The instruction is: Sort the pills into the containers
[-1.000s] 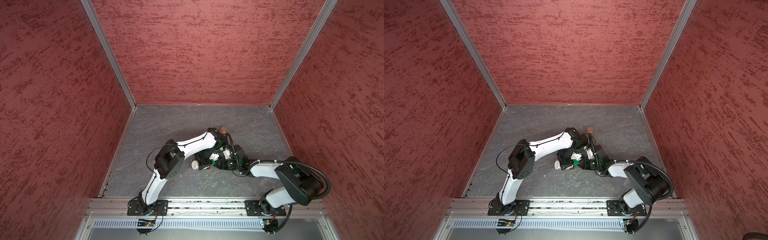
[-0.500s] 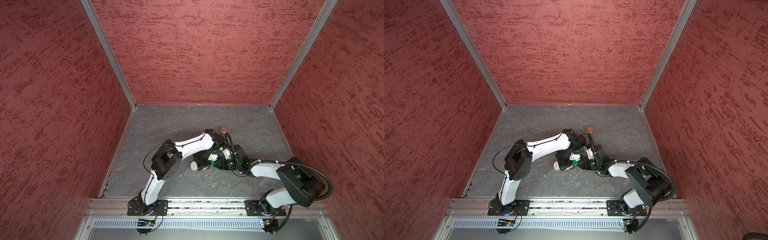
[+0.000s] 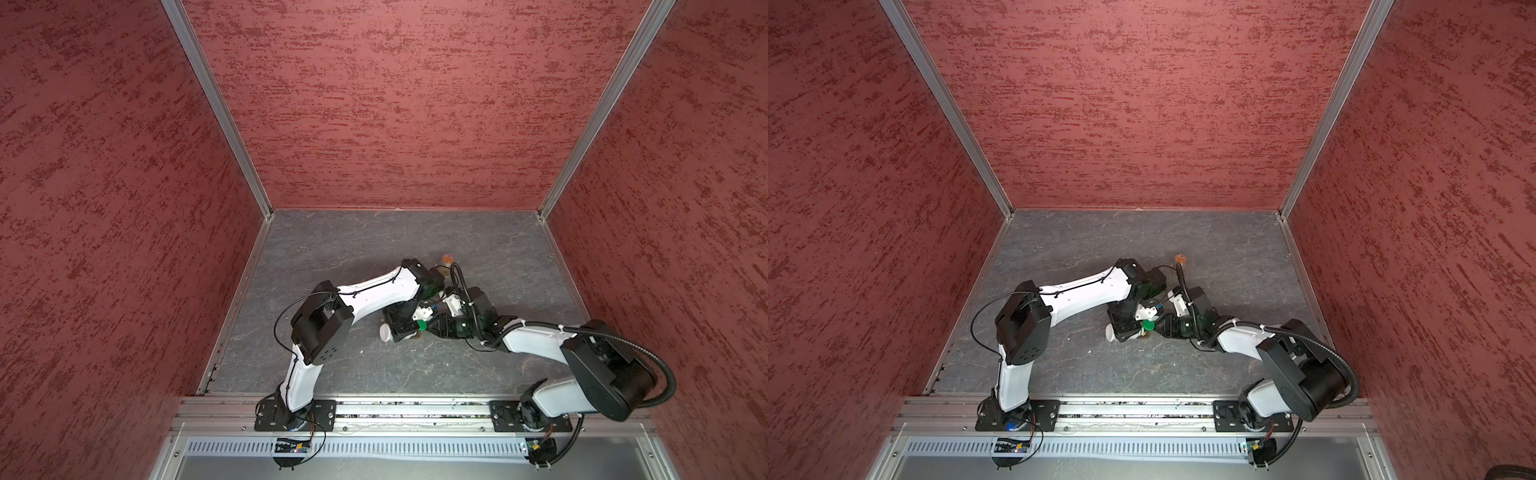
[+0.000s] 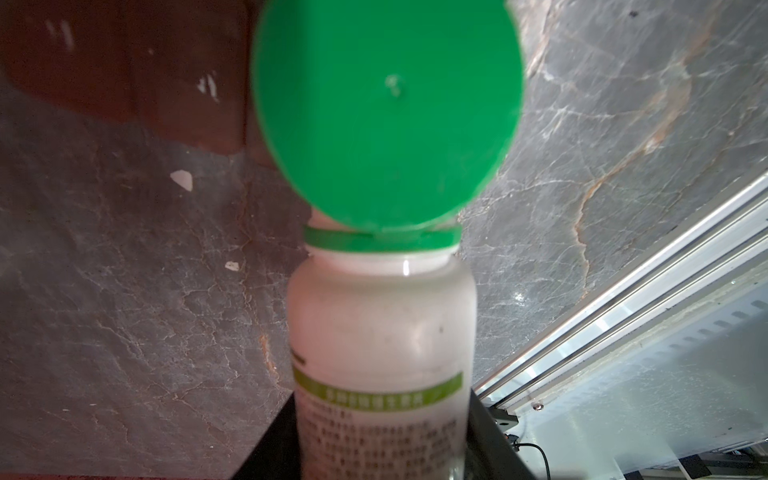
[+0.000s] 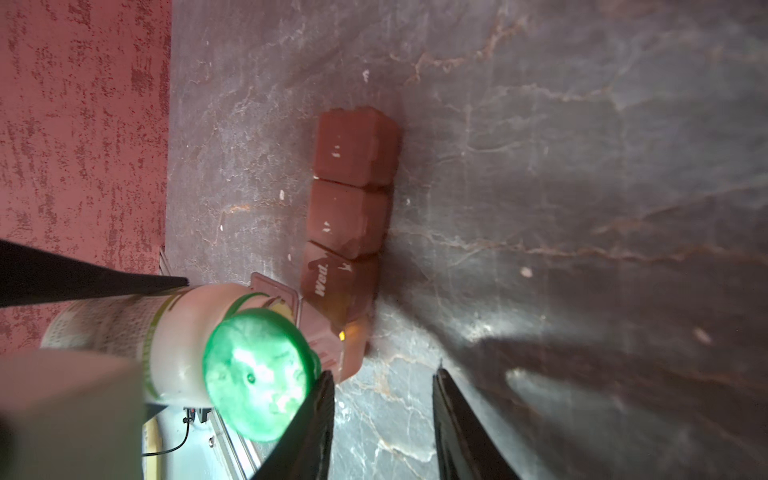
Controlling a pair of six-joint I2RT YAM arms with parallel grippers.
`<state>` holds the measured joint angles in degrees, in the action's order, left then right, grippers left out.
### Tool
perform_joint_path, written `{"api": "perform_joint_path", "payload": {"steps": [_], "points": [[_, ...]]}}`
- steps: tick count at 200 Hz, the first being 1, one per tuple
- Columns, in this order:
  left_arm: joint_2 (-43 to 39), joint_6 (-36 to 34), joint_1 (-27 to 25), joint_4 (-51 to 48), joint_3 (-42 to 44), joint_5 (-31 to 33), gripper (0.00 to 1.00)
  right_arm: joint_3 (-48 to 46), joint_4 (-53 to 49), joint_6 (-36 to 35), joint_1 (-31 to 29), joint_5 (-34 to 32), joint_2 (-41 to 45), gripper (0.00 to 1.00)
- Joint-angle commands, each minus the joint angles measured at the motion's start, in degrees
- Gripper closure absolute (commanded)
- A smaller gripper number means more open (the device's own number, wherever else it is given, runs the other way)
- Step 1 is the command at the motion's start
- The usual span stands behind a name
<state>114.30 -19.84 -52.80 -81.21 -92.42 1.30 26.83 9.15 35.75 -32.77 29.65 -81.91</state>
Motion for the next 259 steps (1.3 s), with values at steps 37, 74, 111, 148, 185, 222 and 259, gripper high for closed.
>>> {"api": "perform_joint_path", "payload": {"steps": [37,74,111,148,185,222,259], "points": [[-6.5,0.43,0.94,8.7,5.2,-2.44,1.0,4.25,-9.54,-2.4,0.08,-3.72,5.8,0.58],[-8.02,0.23,1.1,12.17,8.52,-3.49,1.0,5.93,-13.97,-2.71,0.06,-6.02,8.16,0.58],[-10.06,0.24,1.8,14.46,11.25,-4.02,1.0,6.67,-16.34,-2.38,0.09,-7.51,9.45,0.58],[-13.78,0.67,2.77,17.34,14.31,-4.15,1.0,8.88,-21.04,-2.61,0.08,-9.91,11.45,0.58],[-19.72,1.34,4.27,25.24,19.26,-6.33,1.0,13.3,-27.55,-2.61,0.07,-14.97,14.31,0.59],[-26.19,3.22,6.86,36.46,25.17,-7.71,1.0,20.79,-35.72,-3.11,0.11,-21.35,18.42,0.57],[-35.22,4.43,9.4,55.21,34.32,-9.82,1.0,27.86,-40.82,-3.82,0.17,-24.24,20.28,0.51]]}}
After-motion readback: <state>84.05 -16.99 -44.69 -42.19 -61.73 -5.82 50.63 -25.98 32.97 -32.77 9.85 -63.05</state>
